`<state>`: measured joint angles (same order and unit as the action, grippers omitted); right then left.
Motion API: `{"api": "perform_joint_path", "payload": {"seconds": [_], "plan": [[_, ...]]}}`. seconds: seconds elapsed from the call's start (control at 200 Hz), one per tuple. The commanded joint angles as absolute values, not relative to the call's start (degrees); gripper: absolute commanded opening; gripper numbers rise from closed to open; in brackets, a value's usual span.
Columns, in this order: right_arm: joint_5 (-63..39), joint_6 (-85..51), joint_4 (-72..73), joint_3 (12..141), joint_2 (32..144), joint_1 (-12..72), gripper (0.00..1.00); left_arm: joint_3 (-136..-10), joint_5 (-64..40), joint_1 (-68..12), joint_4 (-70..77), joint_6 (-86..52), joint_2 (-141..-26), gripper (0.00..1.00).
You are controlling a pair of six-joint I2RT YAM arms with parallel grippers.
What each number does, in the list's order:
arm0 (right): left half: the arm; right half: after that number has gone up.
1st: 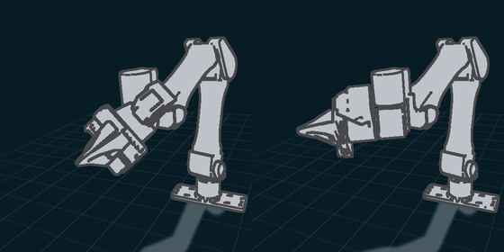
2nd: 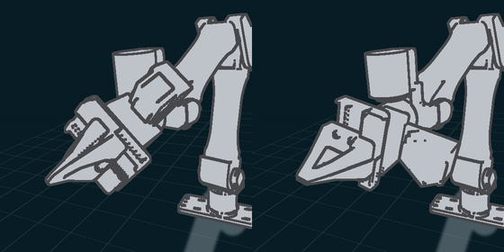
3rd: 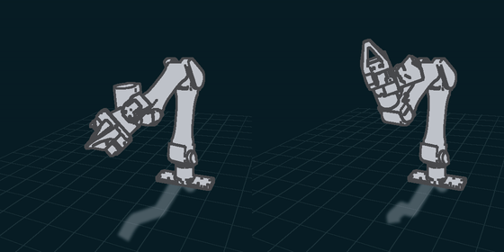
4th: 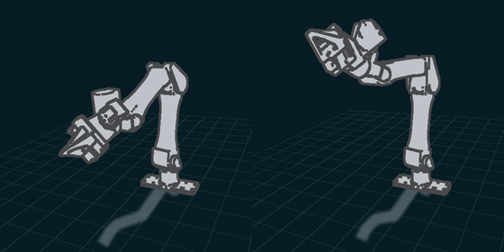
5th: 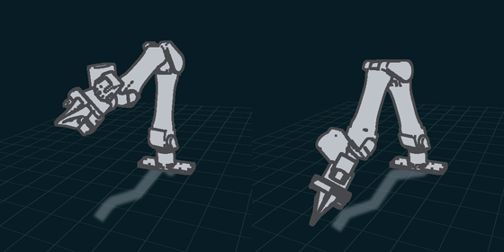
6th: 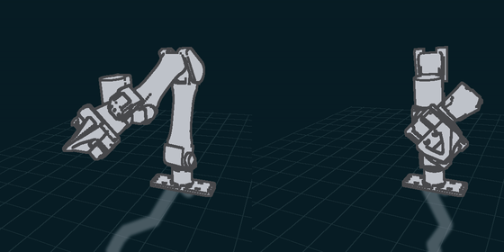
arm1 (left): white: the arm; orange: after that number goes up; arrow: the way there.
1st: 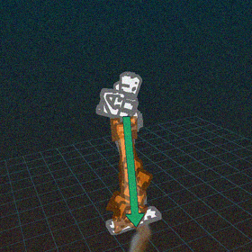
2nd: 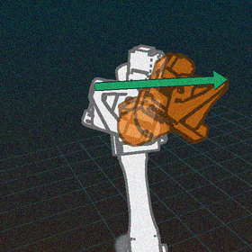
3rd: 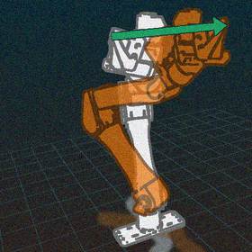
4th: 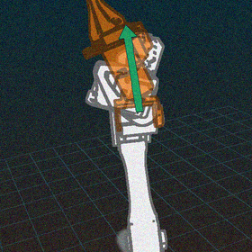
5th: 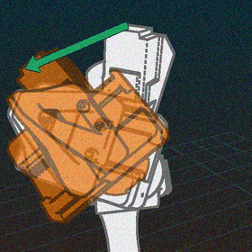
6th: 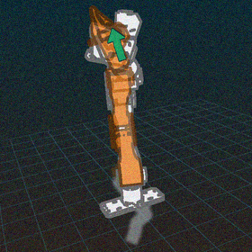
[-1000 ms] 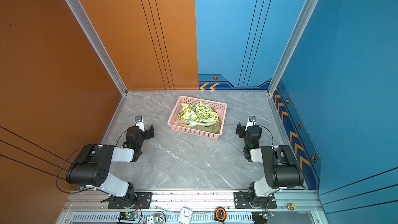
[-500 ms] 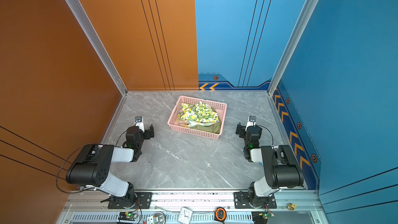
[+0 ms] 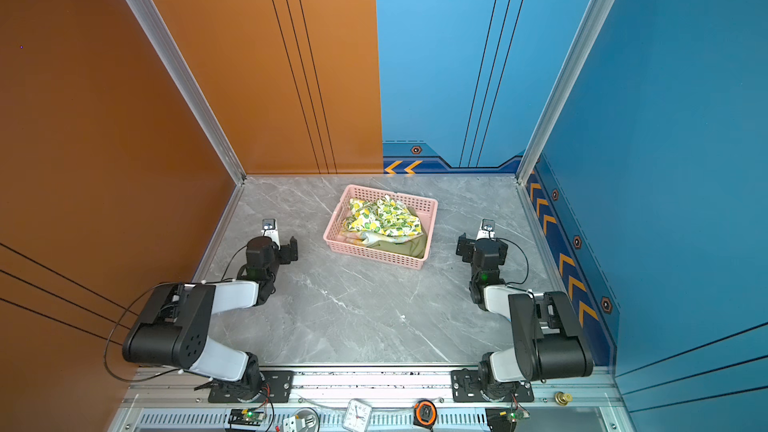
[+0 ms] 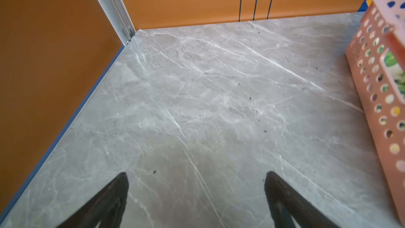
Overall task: Fold and stack skirts
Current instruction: Move the skirt to the top-right of the table.
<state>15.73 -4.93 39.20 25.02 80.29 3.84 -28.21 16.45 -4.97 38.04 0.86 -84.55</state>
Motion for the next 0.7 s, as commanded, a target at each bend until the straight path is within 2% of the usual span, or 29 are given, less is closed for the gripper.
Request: {"api": "perform_joint_path", "payload": {"seconds": [0.0, 0.105, 0.21, 0.466, 0.696], "plan": [[23.5, -8.0, 25.4, 30.5, 76.7, 5.1, 1.00, -33.2, 21.5, -7.0, 26.7, 1.3, -80.8, 0.98], [22.5, -11.6, 17.5, 35.7, 74.6, 5.8, 1.00, -38.4, 21.9, -8.4, 18.8, -1.9, -79.9, 1.00], [21.8, -17.4, 7.3, 42.7, 74.6, 6.6, 0.99, -45.0, 20.4, -10.0, 8.9, -3.9, -80.8, 0.97], [7.8, -30.6, -15.3, 58.8, 83.1, 10.6, 0.88, -63.2, 12.0, -13.7, -18.4, -5.7, -88.5, 0.92], [4.2, -34.7, -23.1, 65.4, 91.2, 17.3, 0.79, -68.5, 6.7, -14.1, -25.1, -8.0, -90.9, 0.92]]}}
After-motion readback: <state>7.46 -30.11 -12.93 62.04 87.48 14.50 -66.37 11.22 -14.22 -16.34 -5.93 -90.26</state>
